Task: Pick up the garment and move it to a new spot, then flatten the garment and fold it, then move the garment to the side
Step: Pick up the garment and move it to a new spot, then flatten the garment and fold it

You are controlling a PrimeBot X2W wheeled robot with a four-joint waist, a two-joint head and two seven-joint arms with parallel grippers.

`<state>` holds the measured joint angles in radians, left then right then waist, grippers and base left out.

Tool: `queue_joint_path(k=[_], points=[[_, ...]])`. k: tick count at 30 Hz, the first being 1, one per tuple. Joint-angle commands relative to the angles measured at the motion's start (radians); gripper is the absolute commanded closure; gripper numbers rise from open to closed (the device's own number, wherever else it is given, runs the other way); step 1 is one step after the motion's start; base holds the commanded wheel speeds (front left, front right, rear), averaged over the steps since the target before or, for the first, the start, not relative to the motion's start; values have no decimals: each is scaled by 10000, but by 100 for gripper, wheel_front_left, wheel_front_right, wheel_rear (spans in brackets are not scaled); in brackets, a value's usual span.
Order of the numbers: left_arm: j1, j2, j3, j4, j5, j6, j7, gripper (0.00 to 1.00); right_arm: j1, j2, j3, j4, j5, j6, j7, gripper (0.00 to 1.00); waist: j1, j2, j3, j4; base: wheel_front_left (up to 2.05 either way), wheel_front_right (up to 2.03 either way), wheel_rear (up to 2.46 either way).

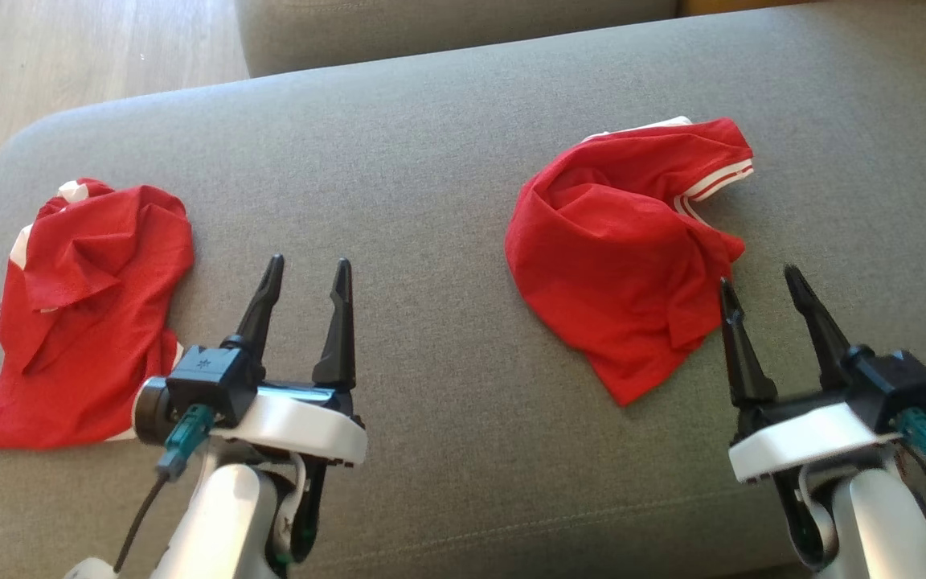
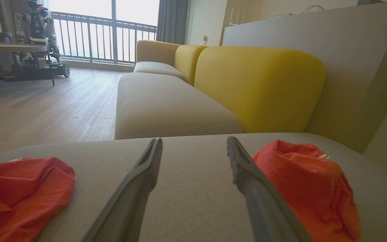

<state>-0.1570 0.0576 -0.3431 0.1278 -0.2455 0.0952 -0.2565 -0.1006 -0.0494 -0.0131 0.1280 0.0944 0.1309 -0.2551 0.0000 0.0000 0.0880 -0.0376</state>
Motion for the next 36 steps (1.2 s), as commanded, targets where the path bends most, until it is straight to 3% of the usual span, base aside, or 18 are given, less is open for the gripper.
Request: queue_joint_path(k=[1, 8, 12, 18, 26, 27, 28, 29, 36], points=[[-387, 3, 494, -384, 127, -103, -52, 0, -69, -8, 34, -12, -83, -2, -44, 0, 0, 0, 35, 1, 0, 0, 0], [-428, -51, 778, -241, 414, -339, -52, 0, -340, -8, -82, 1345, 440, -2, -18, 0, 0, 0, 294, 134, 0, 0, 0], [-493, -67, 642, -113, 351, -428, -53, 0, -818, -8, -97, 2571, 173, -2, 1, 0, 0, 0, 533, 352, 0, 0, 0], [-725, -71, 442, -5, 307, -385, -53, 0, -1765, -8, -301, 4068, 186, -2, -29, 0, 0, 0, 822, 666, 0, 0, 0], [-813, -72, 306, 175, 258, -371, -53, 0, -2411, -8, -764, 5180, -104, -2, -61, 0, 0, 0, 973, 897, 0, 0, 0], [-829, -73, 279, 189, 253, -368, -53, 0, -2471, -8, -815, 5310, -55, -2, -62, 18, 0, 0, 992, 930, 0, 0, 0], [-847, -73, 255, 203, 247, -364, -53, 0, -2524, -8, -866, 5411, -37, -2, -62, 71, 0, 0, 1004, 954, 0, 0, 0], [-863, -73, 233, 216, 242, -360, -53, 0, -2568, -8, -904, 5491, -31, -2, -63, 100, 0, 0, 1013, 977, 0, 0, 0], [-823, -73, 184, 323, 234, -317, -53, 0, -2668, -8, -1289, 5208, 416, -2, -65, 100, 0, 0, 826, 1012, 0, 0, 0]])
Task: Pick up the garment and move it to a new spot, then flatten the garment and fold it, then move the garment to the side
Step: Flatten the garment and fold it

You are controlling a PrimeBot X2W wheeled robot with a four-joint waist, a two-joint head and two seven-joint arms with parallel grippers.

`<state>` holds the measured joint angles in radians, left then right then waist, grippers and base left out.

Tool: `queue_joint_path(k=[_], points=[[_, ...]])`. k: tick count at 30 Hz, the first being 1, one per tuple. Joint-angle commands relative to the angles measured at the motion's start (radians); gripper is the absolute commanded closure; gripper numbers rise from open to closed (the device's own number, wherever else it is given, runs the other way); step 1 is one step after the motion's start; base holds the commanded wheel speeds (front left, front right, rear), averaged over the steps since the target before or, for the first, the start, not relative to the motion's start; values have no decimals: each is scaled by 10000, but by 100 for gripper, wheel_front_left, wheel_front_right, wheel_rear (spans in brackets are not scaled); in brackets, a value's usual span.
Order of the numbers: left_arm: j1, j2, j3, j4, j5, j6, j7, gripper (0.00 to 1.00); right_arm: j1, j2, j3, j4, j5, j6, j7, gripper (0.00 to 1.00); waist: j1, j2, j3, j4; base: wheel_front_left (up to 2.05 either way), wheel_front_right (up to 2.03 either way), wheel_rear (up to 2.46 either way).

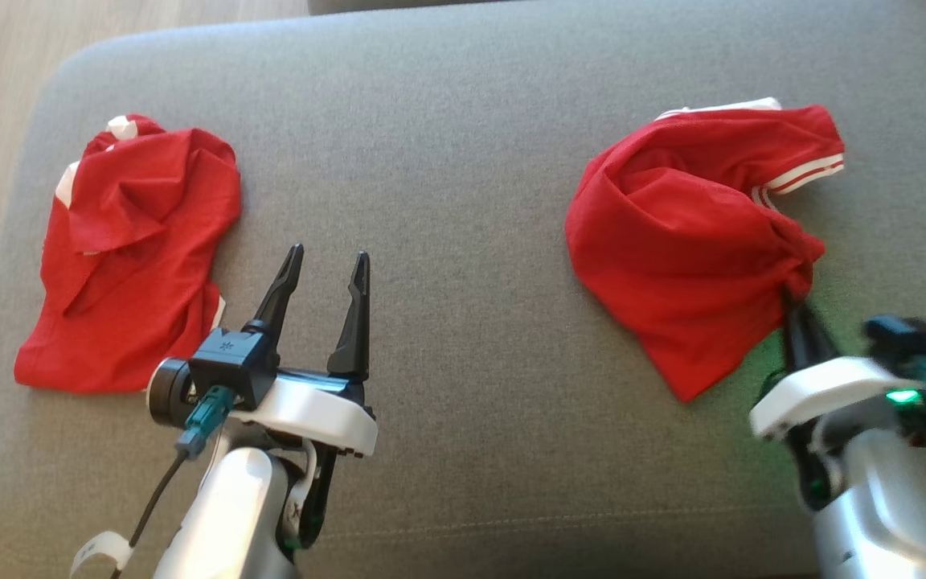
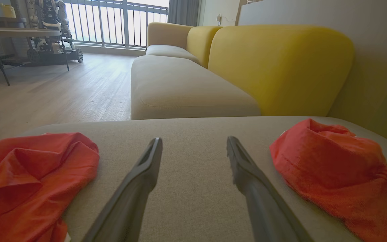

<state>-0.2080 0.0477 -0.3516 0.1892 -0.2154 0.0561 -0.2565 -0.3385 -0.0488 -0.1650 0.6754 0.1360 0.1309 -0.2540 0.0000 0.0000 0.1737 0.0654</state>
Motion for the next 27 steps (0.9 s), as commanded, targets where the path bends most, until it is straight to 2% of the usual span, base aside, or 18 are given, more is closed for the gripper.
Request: queue_joint_path(k=[1, 3, 5, 11, 14, 16, 19, 21, 27], points=[[-275, 27, 286, -263, -75, 84, -53, 0, -298, -14, 76, -453, 295, -2, -76, 100, 0, 0, -103, -39, 0, 0, 0], [-201, 27, 323, -214, -129, 98, -53, 0, -420, -14, -267, -797, 1615, -2, -77, 100, 0, 0, -266, -88, 0, 0, 0], [-76, 26, 386, -217, -250, 118, -53, 0, -624, -14, -701, -1607, 2056, -2, -77, 100, 0, 0, -547, -214, 0, 0, 0], [123, 26, 193, -289, -486, 219, -53, 0, -1882, -234, -2784, -3100, 1214, -2, 122, 100, 0, 0, -1001, -259, 0, 0, 0], [197, 26, 59, -286, -653, 248, -53, 0, -3002, -694, -3326, -3635, 406, -2, 614, 100, 0, 0, -1175, -152, 0, 0, 0], [279, 26, 34, -321, -952, 307, -53, 0, -3913, -994, -3337, -3841, -128, -2, 866, 100, 0, 0, -1248, -59, 0, 0, 0], [319, 26, -85, -408, -1250, 381, -53, 0, -5217, -1318, -2765, -4011, -859, -2, 889, 100, 0, 0, -1338, 168, 0, 0, 0], [319, 26, -173, -486, -1401, 471, -53, 0, -5942, -1422, -2025, -4033, -1170, -2, 740, 100, 0, 0, -1359, 323, 0, 0, 0], [382, 26, -428, -562, -1578, 604, -53, 0, -6949, -1374, 1606, -3402, -1306, -2, 228, 100, 0, 0, -1191, 649, 0, 0, 0]])
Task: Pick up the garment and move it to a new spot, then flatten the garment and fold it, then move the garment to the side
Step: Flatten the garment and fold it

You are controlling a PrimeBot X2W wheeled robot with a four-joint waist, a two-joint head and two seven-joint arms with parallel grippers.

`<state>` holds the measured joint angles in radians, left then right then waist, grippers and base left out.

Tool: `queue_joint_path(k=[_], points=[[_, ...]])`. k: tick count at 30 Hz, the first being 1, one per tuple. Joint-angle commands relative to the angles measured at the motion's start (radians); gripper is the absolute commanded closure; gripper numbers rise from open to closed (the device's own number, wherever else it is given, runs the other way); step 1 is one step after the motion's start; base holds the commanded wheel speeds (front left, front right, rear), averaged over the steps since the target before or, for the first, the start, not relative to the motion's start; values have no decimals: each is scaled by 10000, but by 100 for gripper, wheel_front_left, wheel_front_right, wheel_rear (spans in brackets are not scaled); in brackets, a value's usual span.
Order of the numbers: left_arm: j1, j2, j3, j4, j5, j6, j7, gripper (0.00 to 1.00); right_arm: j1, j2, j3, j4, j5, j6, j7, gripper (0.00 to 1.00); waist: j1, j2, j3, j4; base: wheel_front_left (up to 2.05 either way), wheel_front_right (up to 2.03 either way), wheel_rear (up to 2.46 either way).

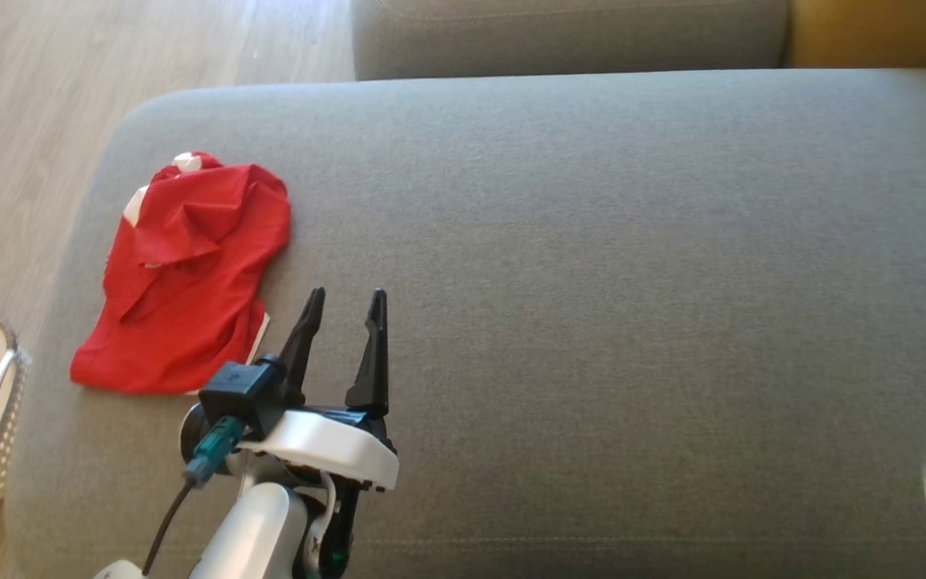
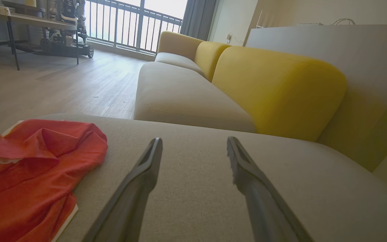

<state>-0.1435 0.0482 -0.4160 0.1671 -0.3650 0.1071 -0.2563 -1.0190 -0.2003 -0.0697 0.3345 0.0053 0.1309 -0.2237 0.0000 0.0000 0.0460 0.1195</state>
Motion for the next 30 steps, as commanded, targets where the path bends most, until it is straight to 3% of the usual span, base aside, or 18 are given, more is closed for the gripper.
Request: queue_joint_path(k=[1, 3, 4, 6, 7, 8, 9, 10, 14, 18, 23, 30], points=[[-261, 20, 193, -342, -126, 120, -55, 0, -79, 225, 1226, 261, 134, -2, -114, 100, 0, 0, 114, 167, 0, 0, 0], [-281, 20, 129, -350, -208, 168, -55, 0, 206, 352, 2197, 842, 438, -2, -161, 100, 0, 0, 203, 306, 0, 0, 0], [-281, 20, 129, -350, -208, 168, -55, 0, 206, 352, 2197, 842, 438, -2, -161, 100, 0, 0, 203, 306, 0, 0, 0], [-338, 20, -11, -337, -270, 208, -55, 0, 889, 537, 3829, 1817, 1048, -2, -184, 100, 0, 0, 350, 492, 0, 0, 0], [-338, 20, -11, -337, -270, 208, -55, 0, 889, 537, 3829, 1817, 1048, -2, -184, 100, 0, 0, 350, 492, 0, 0, 0], [-352, 20, -51, -314, -275, 219, -55, 0, 1131, 612, 4458, 2158, 1347, -2, -151, 100, 0, 0, 401, 532, 0, 0, 0], [-374, 20, -86, -282, -276, 228, -55, 0, 1355, 671, 5112, 2488, 1682, -2, -73, 59, 0, 0, 457, 566, 0, 0, 0], [-406, 20, -118, -250, -279, 229, -55, 0, 1571, 724, 5829, 2808, 2082, -2, 133, 0, 0, 0, 502, 598, 0, 0, 0], [-509, 20, -170, -178, -283, 264, -55, 0, 1982, 542, 8140, 3185, 3583, -2, 512, 0, 0, 0, 595, 623, 0, 0, 0], [-526, 20, -60, -159, -224, 275, -55, 0, 1706, 103, 8702, 3123, 4461, -2, 307, 0, 0, 0, 610, 381, 0, 0, 0], [-529, 20, 72, -213, -194, 265, -55, 0, 1362, -349, 7864, 3150, 4717, -2, 8, 0, 0, 0, 490, -80, 0, 0, 0], [-515, 20, 135, -545, -255, 324, -55, 0, 2279, -818, 5099, 2644, 4030, -2, -316, 0, 0, 0, 303, -725, 0, 0, 0]])
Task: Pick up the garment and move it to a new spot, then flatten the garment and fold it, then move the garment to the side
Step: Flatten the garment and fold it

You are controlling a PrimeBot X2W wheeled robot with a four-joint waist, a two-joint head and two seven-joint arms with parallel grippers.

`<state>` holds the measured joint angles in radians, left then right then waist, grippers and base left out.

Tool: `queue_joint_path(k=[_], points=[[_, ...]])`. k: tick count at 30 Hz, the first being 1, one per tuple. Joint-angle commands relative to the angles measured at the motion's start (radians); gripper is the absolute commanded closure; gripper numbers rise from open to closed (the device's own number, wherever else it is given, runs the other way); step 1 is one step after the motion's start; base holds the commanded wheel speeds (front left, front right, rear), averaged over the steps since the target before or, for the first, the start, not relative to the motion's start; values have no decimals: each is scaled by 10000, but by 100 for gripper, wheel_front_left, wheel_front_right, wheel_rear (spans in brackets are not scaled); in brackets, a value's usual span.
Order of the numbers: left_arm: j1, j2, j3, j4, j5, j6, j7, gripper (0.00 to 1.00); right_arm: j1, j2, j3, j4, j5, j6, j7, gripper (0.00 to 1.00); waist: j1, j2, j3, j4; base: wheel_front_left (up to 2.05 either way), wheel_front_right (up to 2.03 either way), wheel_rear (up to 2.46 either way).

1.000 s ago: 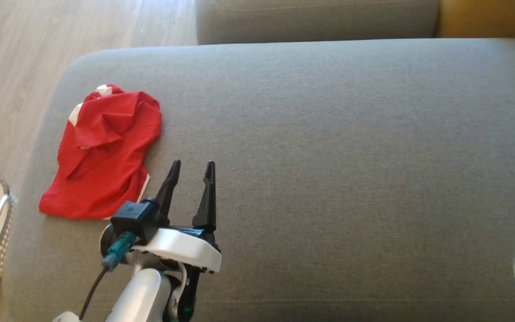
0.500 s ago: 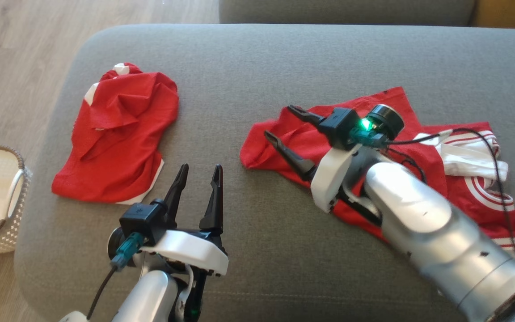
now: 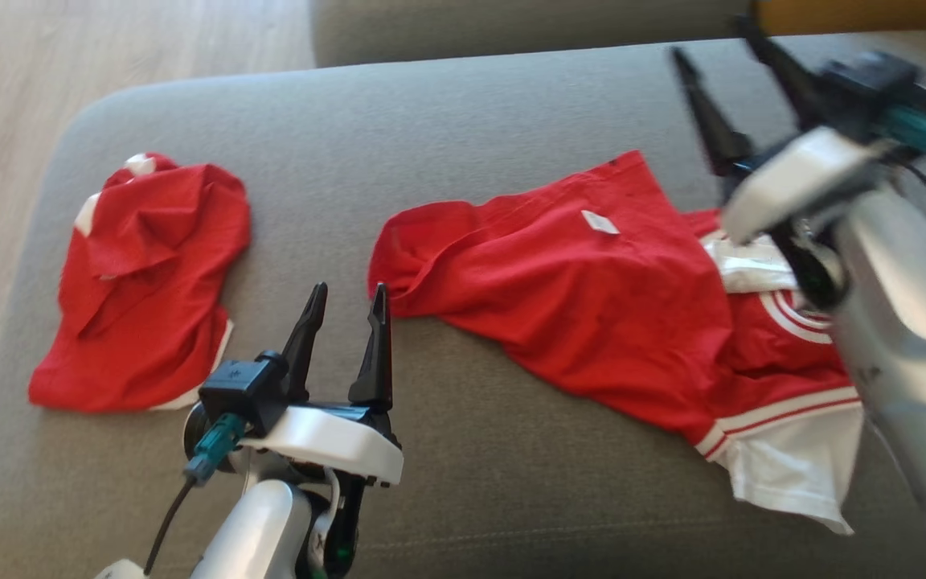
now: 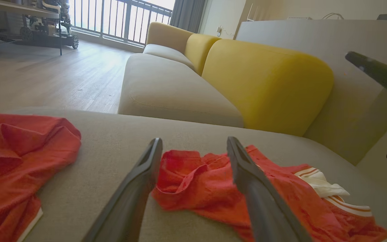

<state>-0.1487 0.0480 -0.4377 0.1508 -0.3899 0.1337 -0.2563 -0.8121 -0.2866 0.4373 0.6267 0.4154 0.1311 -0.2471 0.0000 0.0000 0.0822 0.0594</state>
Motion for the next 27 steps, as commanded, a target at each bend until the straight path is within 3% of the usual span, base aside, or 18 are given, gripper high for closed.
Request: queue_joint_path(k=[1, 5, 12, 17, 27], points=[[-462, 22, 357, -447, -16, 78, -55, 0, 513, 30, -443, -491, -214, -4, -100, 0, 0, 0, -66, -207, 0, 0, 0], [-478, 22, 394, -670, 100, 168, -55, 0, 2092, 195, -2227, -1838, -1062, -4, -135, 0, 0, 0, -2, -504, 0, 0, 0], [-345, 22, 451, -676, 263, 122, -55, 0, 5557, 1697, -4517, -4442, -2175, -4, -144, 0, 0, 0, 100, -987, 0, 0, 0], [-359, 22, 417, -427, 534, -90, -55, 0, 6591, 2185, -4980, -5413, -2338, -4, -137, 0, 0, 0, 174, -1271, 0, 0, 0], [-1021, 22, -5, 202, 892, -434, -55, 0, 6815, 2349, -4703, -6117, -2414, -4, 47, 0, 0, 0, 591, -2194, 0, 0, 0]])
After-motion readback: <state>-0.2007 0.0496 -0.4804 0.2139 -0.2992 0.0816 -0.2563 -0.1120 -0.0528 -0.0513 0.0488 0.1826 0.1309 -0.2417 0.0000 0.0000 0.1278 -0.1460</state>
